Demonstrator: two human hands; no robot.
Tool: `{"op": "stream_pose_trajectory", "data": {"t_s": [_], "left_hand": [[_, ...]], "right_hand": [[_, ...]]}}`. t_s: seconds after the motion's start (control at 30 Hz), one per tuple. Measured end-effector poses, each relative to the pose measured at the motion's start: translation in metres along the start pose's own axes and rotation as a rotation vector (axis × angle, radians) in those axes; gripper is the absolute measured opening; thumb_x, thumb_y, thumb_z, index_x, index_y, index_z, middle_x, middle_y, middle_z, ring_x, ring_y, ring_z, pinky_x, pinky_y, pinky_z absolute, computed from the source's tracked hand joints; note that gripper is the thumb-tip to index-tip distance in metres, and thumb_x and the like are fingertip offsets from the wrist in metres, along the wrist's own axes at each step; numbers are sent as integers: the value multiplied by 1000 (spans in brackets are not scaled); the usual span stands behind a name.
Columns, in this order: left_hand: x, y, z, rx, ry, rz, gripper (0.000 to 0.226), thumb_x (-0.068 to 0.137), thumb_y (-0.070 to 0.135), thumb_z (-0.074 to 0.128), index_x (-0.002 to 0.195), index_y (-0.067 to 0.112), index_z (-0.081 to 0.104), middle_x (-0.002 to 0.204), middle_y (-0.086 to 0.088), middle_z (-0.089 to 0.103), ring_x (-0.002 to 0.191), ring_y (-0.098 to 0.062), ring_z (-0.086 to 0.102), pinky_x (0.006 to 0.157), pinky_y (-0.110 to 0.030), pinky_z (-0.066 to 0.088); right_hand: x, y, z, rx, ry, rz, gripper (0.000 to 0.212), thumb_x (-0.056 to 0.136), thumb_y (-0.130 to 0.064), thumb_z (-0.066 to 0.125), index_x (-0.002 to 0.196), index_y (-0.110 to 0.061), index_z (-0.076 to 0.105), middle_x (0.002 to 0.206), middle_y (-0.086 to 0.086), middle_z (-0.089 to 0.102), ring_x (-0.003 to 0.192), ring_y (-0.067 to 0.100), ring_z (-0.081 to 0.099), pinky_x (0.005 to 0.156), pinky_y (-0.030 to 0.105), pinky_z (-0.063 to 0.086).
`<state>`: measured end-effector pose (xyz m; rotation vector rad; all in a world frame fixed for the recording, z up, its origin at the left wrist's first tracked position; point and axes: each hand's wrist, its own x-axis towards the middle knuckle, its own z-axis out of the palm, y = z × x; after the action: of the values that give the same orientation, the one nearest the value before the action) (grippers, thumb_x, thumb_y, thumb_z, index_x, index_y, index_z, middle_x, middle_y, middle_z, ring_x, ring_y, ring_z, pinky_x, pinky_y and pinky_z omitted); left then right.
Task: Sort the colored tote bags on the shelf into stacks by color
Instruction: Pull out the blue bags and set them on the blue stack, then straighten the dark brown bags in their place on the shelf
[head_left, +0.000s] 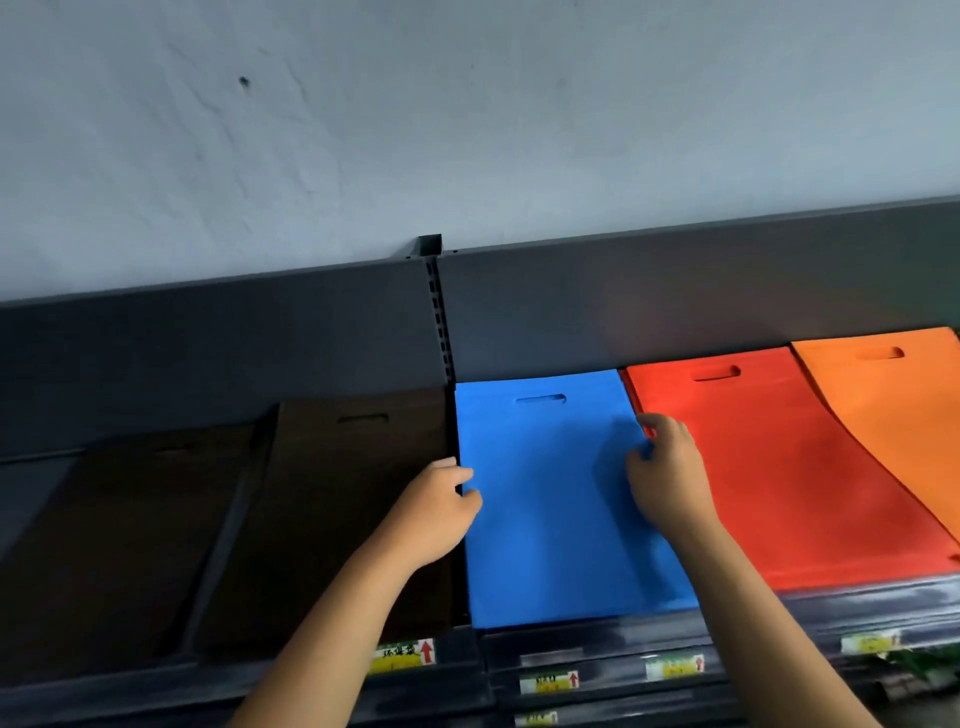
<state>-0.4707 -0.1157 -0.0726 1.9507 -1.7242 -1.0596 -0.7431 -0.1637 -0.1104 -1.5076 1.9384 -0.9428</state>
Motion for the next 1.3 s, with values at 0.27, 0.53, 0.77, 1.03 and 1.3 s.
{"op": "stream_pose_trajectory", "data": {"t_s": [0.27,0.53,0.77,1.03,1.3], "left_hand": [[-3,-26,-23,-99,57,13,37,106,31,50,142,36,57,118,11,70,87,-13,65,76,-24,51],[-22,-75,-81,-154,290,-84,37,104,23,54,140,32,59,137,13,60,117,-7,61,102,-40,56],[-51,-152,-152,-155,454,-148,34,104,23,53,137,31,60,134,12,60,107,-4,61,87,-23,52],[-79,-268,-250,-92,568,-237,32,102,20,54,132,26,63,129,1,58,99,-6,60,67,-17,41],[-77,-357,-317,-82,512,-243,38,104,23,54,142,24,58,142,-1,52,82,1,53,64,-15,38]], "right_hand": [[-9,-24,16,-7,-43,-55,47,94,-5,66,141,-5,59,140,14,57,129,32,56,96,30,41],[-27,-81,66,2,-194,-159,43,98,-20,69,139,-11,59,141,4,60,112,14,57,87,25,40],[-57,-160,143,-8,-307,-255,44,97,-24,72,138,-13,60,135,3,63,127,19,60,95,24,41],[-121,-247,242,69,-436,-243,40,98,-28,72,135,-21,61,124,-5,63,115,12,62,92,25,48],[-176,-305,330,-16,-536,-178,54,99,-35,71,149,-23,52,131,-6,56,107,6,58,86,18,47]]}}
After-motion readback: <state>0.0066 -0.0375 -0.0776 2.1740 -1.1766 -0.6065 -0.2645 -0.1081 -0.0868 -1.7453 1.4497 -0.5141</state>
